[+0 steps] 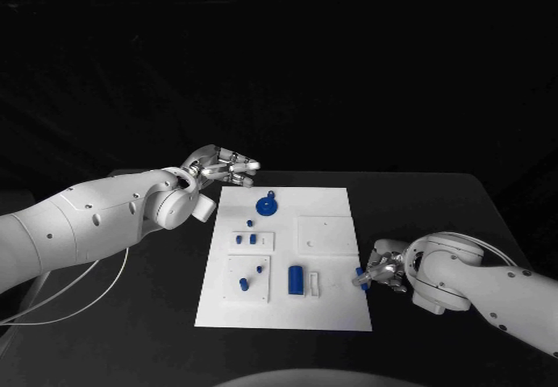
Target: Assemble the parts on the task board
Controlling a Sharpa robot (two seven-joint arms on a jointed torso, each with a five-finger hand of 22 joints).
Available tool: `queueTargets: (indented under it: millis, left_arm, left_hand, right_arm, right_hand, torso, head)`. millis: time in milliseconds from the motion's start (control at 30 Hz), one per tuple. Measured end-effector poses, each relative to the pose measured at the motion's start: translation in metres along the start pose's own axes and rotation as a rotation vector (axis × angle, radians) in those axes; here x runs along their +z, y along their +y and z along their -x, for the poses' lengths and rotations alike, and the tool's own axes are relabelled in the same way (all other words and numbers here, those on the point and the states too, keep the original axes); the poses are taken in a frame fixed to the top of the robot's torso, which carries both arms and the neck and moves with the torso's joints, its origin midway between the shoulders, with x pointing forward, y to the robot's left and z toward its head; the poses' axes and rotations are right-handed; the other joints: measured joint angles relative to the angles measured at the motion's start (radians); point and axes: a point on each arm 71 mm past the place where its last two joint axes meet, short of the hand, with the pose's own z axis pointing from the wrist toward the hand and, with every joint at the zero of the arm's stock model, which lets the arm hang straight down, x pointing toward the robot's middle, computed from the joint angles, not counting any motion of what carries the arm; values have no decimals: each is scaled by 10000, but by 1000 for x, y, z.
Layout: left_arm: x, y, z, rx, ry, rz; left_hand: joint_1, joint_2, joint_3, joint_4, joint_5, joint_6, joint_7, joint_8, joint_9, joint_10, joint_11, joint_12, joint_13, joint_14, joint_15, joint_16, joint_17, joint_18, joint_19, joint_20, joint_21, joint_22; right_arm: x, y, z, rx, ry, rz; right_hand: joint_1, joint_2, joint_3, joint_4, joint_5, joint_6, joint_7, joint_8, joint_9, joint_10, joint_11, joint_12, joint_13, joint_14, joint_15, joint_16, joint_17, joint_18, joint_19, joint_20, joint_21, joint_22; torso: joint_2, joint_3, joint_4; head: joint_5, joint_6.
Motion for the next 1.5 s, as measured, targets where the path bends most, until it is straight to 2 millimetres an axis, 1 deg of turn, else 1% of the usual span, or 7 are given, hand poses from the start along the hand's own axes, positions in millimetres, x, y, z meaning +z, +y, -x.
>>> queueTargets:
  millis: [100,267,400,567,800,1100,1500]
  left_arm:
    - [0,0,0,-1,3,7]
    - [-1,1,1,0,-5,23]
    - [-1,1,2,-1,-2,34]
    - [-1,1,2,-3,8,40]
    - [-1,1,2,-5,17,49]
    - [-1,1,2,-7,31,69]
    - [1,1,-2,-19,115,86]
  left_hand:
    - [-14,14,0,0,0,0,0,0,0,0,0,0,0,0,0,0,0,0,0,0,0,0]
    - [-14,14,0,0,-27,0,0,0,0,0,0,0,0,0,0,0,0,0,0,0,0,1]
    - [-14,14,0,0,-55,0,0,0,0,0,0,0,0,0,0,0,-1,0,0,0,0,1]
    - [-14,14,0,0,-56,0,0,0,0,0,0,0,0,0,0,0,-1,1,0,0,0,-10]
    - [-14,14,0,0,-55,0,0,0,0,0,0,0,0,0,0,0,-1,0,0,0,0,-10]
    - [-14,14,0,0,-55,0,0,0,0,0,0,0,0,0,0,0,-2,0,0,0,0,-8]
    - [29,54,-41,41,-55,0,0,0,0,0,0,0,0,0,0,0,7,0,0,0,0,-30]
  right_arm:
    - [0,-1,0,118,-5,16]
    - [-1,-5,0,365,-30,63]
    - [-3,-11,3,623,-107,96]
    - [-7,-15,11,935,-281,145]
    - [-16,-10,22,1318,-520,523]
    - [-24,17,17,1567,-269,1325]
    - [-13,52,-9,1543,723,1956]
  right_hand:
    - [-207,207,-14,-14,282,1,-1,0,0,-7,-7,0,8,-5,4,0,-10,-1,0,0,38,0]
    - [-338,338,-120,-121,208,25,-25,-92,3,18,-58,0,7,23,-21,0,-10,-1,0,0,111,0]
    - [-352,351,69,-204,203,21,-25,-139,382,23,-58,0,-7,24,-22,56,-4,0,0,0,176,0]
    - [-394,389,214,-285,202,-19,-23,-101,569,39,-42,0,-10,24,-22,56,-4,0,0,0,190,0]
    - [-395,387,214,-286,194,-19,-22,-100,641,39,-42,0,-10,24,-22,56,-4,-1,0,0,190,0]
    - [-409,373,214,-286,193,-18,-22,-101,706,39,-42,-1,-22,24,-22,56,-4,0,0,0,190,0]
    - [-425,357,227,-300,323,-17,-21,-110,706,35,-39,-1,-25,23,-21,56,-13,-1,0,0,189,0]
  torso:
    - [-1,0,1]
    - [-3,0,2]
    - [-5,0,0]
    - [-6,0,-2]
    - [-7,-7,5]
    - [-6,-10,6]
    - [2,-13,12]
  head:
    - [8,-1]
    - [15,10]
    - [25,19]
    - [35,28]
    - [50,30]
    - [90,15]
    - [124,14]
